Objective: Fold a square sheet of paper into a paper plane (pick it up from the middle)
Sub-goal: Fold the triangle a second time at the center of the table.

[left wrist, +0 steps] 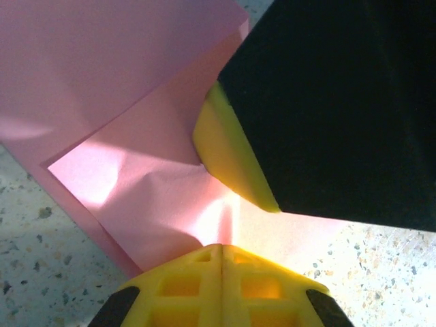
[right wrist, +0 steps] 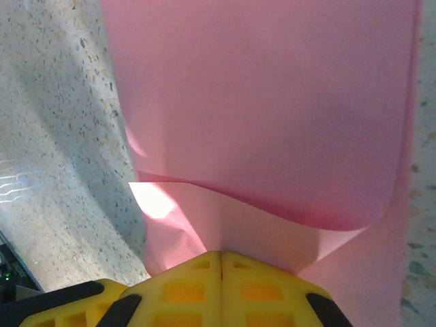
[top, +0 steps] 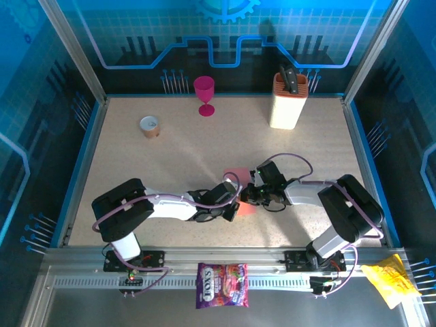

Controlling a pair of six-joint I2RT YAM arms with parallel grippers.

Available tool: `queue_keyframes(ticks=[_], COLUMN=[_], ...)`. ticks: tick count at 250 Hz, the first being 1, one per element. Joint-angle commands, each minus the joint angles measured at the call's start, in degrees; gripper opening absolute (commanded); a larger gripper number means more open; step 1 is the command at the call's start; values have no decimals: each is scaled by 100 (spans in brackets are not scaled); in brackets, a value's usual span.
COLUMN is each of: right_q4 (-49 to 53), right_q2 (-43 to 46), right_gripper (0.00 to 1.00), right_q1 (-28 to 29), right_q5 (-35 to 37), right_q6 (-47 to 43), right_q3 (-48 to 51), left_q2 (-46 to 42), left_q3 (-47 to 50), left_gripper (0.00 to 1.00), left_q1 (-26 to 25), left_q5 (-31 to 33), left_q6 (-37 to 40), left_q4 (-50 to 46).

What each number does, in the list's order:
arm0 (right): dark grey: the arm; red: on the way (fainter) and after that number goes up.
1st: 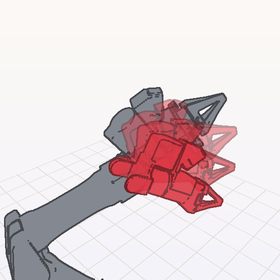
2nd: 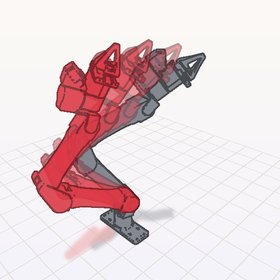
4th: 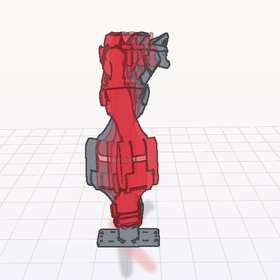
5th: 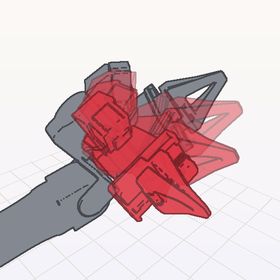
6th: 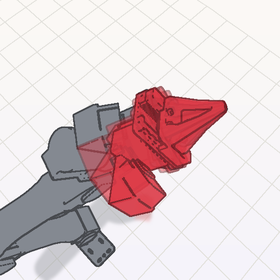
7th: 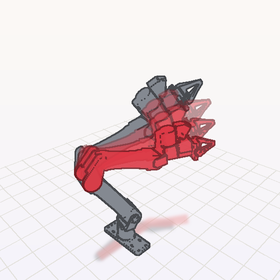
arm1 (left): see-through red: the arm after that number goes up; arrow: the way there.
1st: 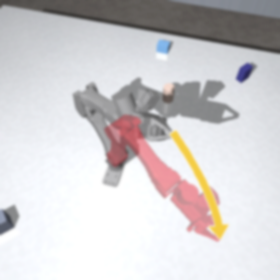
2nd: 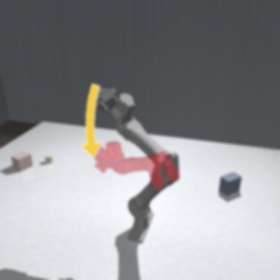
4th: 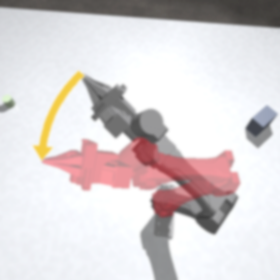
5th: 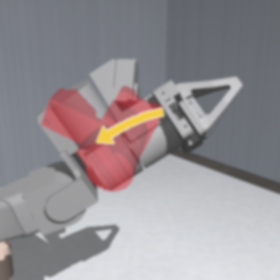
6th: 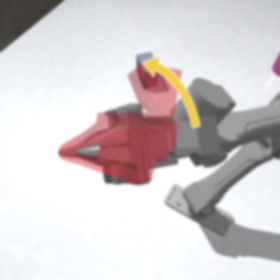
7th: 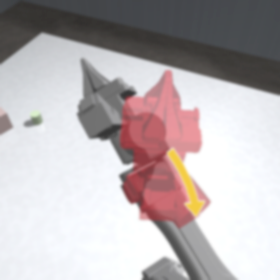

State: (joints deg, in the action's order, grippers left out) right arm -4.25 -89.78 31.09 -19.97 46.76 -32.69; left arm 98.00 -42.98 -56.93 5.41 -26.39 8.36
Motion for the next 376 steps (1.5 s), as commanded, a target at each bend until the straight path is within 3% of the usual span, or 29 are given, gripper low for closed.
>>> queue_keyframes(ticks=[1, 94, 237, 376], right_q4=[685, 1312, 482, 831], right_q2=[50, 800, 164, -8], right_gripper=[0, 0, 0, 0], right_q1=[2, -6, 692, 31], right_q5=[262, 415, 617, 573], right_q6=[5, -157, 588, 103], right_q3=[-28, -582, 7, -181], left_q2=[154, 125, 161, 277], left_q3=[232, 432, 448, 562], left_gripper=[0, 0, 0, 0], left_q1=[23, 16, 15, 6], left_q5=[-128, -111, -101, -118], left_q6=[128, 64, 68, 72], left_q4=[-19, 34, 47, -36])
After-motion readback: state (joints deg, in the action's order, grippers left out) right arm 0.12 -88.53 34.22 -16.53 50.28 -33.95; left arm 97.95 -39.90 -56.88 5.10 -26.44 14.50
